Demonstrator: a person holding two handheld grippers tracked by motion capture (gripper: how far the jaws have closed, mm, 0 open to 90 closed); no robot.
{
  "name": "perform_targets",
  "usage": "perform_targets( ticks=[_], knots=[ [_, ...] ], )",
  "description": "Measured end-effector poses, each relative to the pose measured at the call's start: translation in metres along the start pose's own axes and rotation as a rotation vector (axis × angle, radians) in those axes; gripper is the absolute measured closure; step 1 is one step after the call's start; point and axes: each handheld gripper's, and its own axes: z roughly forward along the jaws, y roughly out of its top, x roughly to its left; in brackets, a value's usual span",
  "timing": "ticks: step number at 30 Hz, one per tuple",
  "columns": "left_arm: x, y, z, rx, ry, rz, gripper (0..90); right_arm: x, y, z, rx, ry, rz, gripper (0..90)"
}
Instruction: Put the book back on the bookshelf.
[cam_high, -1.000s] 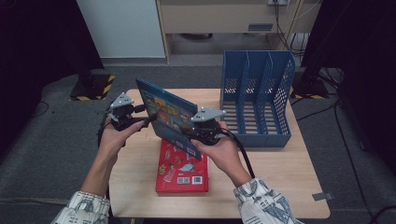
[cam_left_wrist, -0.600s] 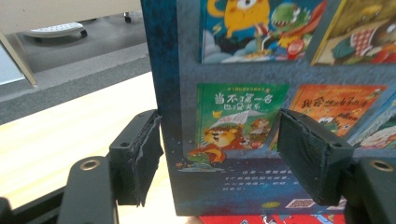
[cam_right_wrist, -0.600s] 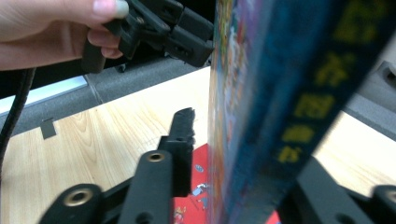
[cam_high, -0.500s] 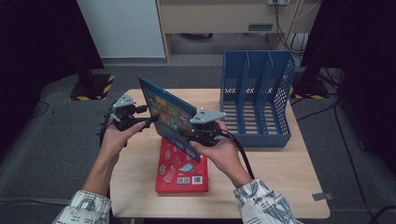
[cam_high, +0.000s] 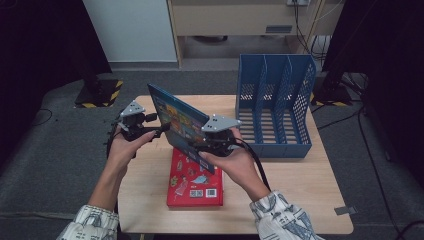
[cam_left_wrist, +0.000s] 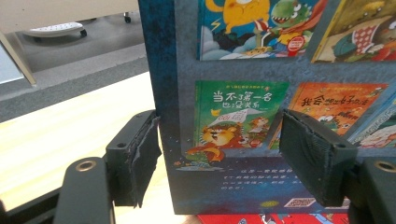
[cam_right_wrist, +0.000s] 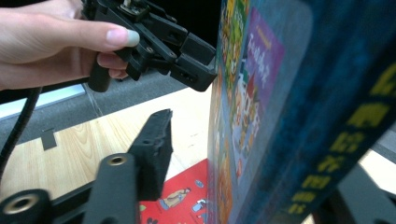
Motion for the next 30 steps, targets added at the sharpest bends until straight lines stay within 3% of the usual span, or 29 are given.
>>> perform_targets(
  ticks=[8,12,16,21,30],
  knots=[
    [-0.001,0.000,-0.001,-0.001,0.003,-0.004,28.2,0.000,0.005,-0.002,-0.029,0.016,0.006,32.8],
    [-0.001,-0.001,-0.002,0.000,0.004,-0.003,28.2,-0.001,0.010,-0.004,-0.043,0.014,-0.009,48.1],
    [-0.001,0.000,-0.001,-0.001,0.004,-0.004,28.2,-0.003,0.013,-0.004,-0.054,0.011,-0.005,55.0],
    [-0.001,-0.001,-0.001,0.003,0.004,-0.004,28.2,-0.005,0.017,-0.006,-0.065,0.016,-0.004,62.2],
    [-0.001,-0.001,-0.001,0.004,0.007,-0.001,28.2,-0.008,0.023,-0.009,-0.096,0.023,0.017,66.6]
  ],
)
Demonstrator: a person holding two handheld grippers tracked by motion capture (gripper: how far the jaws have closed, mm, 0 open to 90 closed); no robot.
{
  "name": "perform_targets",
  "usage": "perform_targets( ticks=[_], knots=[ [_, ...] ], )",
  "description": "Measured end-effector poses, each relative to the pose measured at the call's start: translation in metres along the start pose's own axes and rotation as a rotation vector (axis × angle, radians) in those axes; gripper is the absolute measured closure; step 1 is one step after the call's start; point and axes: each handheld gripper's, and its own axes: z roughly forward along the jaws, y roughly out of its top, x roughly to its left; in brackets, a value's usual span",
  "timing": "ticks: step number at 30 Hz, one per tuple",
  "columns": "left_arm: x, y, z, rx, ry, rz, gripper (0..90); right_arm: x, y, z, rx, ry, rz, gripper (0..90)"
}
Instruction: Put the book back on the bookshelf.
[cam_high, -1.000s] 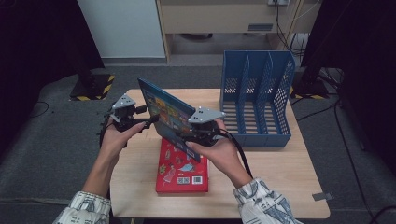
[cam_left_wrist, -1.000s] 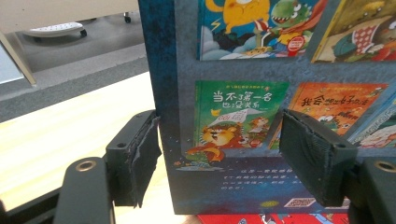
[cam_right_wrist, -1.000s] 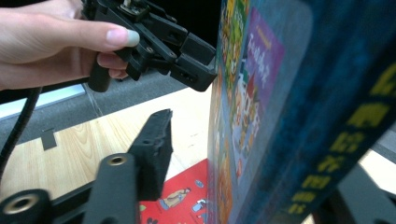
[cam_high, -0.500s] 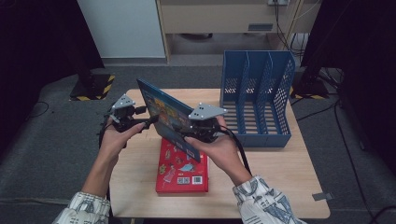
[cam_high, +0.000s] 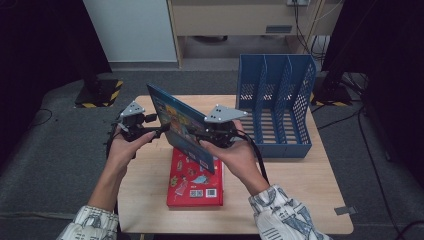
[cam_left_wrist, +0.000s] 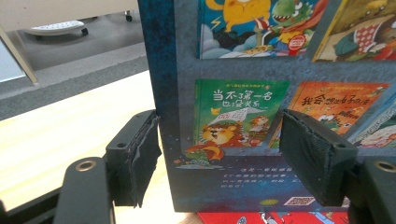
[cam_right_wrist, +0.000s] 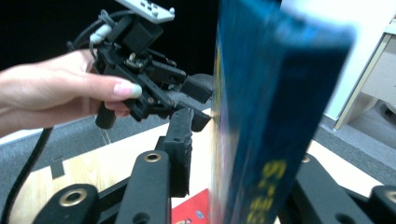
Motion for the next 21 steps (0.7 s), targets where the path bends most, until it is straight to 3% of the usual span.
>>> perform_targets(
  ticks=[7,21],
  knots=[
    [-0.001,0.000,0.001,-0.006,0.000,-0.010,27.7,-0.005,0.006,0.006,-0.026,0.004,0.032,70.9],
    [-0.001,-0.001,0.003,-0.007,-0.002,-0.015,27.1,-0.008,0.007,0.015,-0.038,0.001,0.046,74.2]
  ],
)
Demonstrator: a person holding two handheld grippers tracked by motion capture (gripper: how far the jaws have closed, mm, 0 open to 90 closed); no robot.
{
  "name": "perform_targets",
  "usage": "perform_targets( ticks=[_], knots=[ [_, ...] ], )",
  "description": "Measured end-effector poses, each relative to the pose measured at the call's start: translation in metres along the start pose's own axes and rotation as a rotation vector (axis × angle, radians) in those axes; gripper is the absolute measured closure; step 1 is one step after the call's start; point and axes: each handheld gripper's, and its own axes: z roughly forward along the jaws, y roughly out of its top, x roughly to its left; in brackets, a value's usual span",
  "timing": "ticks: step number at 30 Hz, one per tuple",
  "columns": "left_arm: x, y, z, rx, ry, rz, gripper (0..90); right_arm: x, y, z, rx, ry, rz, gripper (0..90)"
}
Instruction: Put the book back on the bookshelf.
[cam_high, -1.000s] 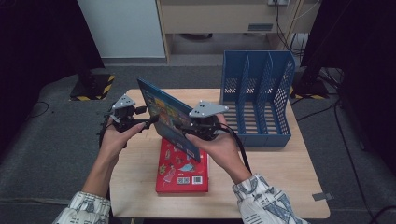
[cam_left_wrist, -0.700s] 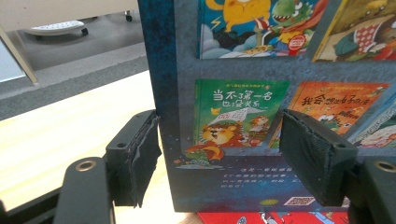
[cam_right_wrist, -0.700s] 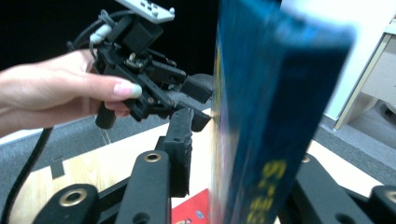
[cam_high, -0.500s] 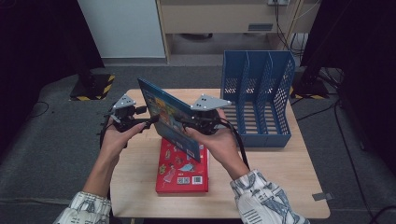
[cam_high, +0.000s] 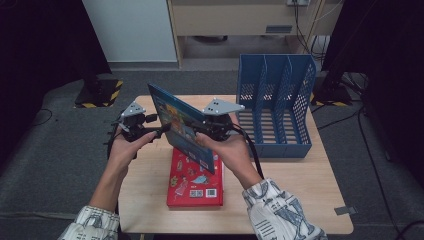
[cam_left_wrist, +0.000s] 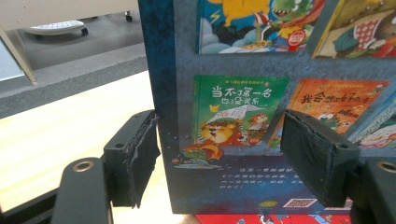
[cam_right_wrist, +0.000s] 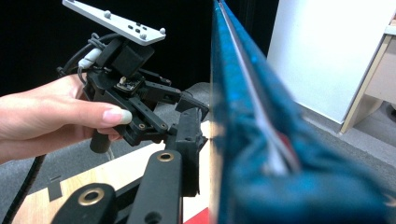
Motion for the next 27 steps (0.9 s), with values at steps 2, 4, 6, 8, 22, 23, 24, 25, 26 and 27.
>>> perform_targets(
  ticks=[2,4,6,8,22,23,24,25,26,27],
  knots=[
    [0.000,0.000,0.000,0.000,-0.001,0.000,27.1,-0.001,0.000,0.000,-0.002,0.000,-0.002,76.0],
    [0.001,-0.002,-0.001,0.000,-0.008,-0.007,27.3,-0.002,0.000,0.000,-0.013,0.001,-0.002,78.8],
    [0.002,-0.010,-0.004,0.005,0.010,-0.009,26.0,-0.002,0.000,0.001,-0.013,0.004,-0.002,78.9],
    [0.003,-0.015,-0.006,0.003,0.018,-0.019,24.9,-0.002,0.001,0.001,-0.012,0.005,-0.003,78.9],
    [0.011,-0.116,-0.008,0.096,0.084,-0.098,23.3,-0.010,0.001,0.002,-0.025,-0.008,0.022,81.7],
    [0.011,-0.118,-0.007,0.101,0.090,-0.098,23.0,-0.011,0.001,0.002,-0.028,-0.009,0.028,81.9],
    [0.012,-0.120,-0.007,0.105,0.096,-0.102,23.0,-0.011,0.001,0.002,-0.028,-0.009,0.028,81.9],
    [0.013,-0.123,-0.006,0.108,0.097,-0.111,22.6,-0.013,0.001,0.002,-0.031,-0.009,0.030,81.9],
    [0.014,-0.125,-0.005,0.112,0.093,-0.113,22.2,-0.016,0.000,0.002,-0.037,-0.011,0.041,82.1],
    [0.015,-0.131,-0.003,0.139,0.095,-0.114,22.2,-0.017,0.000,0.002,-0.040,-0.012,0.048,82.1]
  ],
)
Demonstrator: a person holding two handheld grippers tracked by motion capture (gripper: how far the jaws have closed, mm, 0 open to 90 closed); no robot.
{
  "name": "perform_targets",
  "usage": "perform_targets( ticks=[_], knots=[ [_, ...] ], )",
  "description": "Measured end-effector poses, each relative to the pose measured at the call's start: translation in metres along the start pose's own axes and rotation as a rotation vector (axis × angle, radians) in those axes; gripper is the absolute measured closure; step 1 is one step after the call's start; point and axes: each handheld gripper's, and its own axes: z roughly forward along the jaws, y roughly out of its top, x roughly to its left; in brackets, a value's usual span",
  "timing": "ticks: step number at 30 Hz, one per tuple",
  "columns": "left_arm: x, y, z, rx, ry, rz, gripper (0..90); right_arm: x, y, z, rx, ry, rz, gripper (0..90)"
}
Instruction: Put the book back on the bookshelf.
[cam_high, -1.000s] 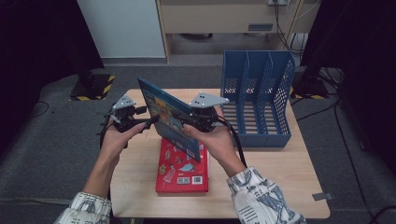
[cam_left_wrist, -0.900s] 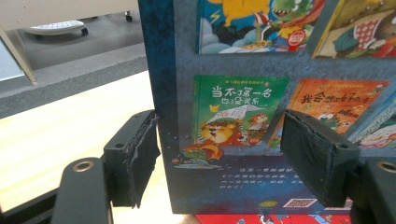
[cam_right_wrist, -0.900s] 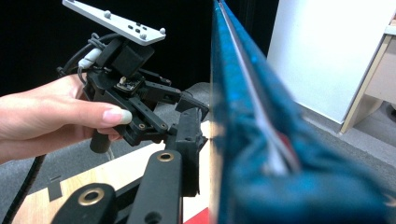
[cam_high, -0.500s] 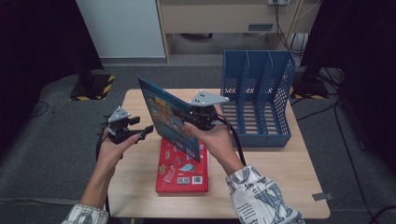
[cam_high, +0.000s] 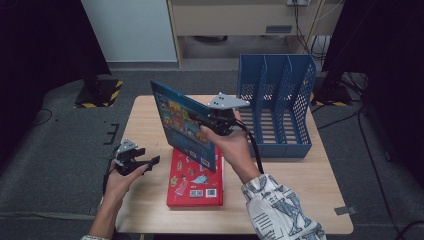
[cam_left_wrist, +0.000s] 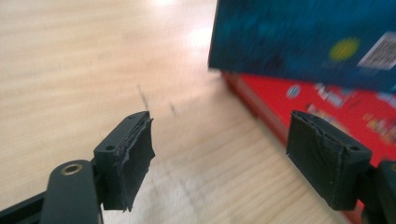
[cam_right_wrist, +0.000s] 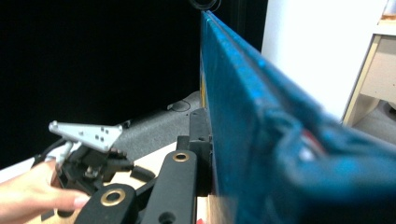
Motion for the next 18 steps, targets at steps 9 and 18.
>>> perform_targets(
  ticks=[9,18],
  knots=[
    [0.014,-0.010,-0.002,0.040,0.049,-0.028,20.4,-0.006,0.001,-0.002,-0.017,-0.016,0.032,82.4],
    [0.033,-0.024,0.000,0.088,0.105,-0.090,17.5,-0.009,0.008,-0.011,-0.032,-0.034,0.044,82.4]
  ],
)
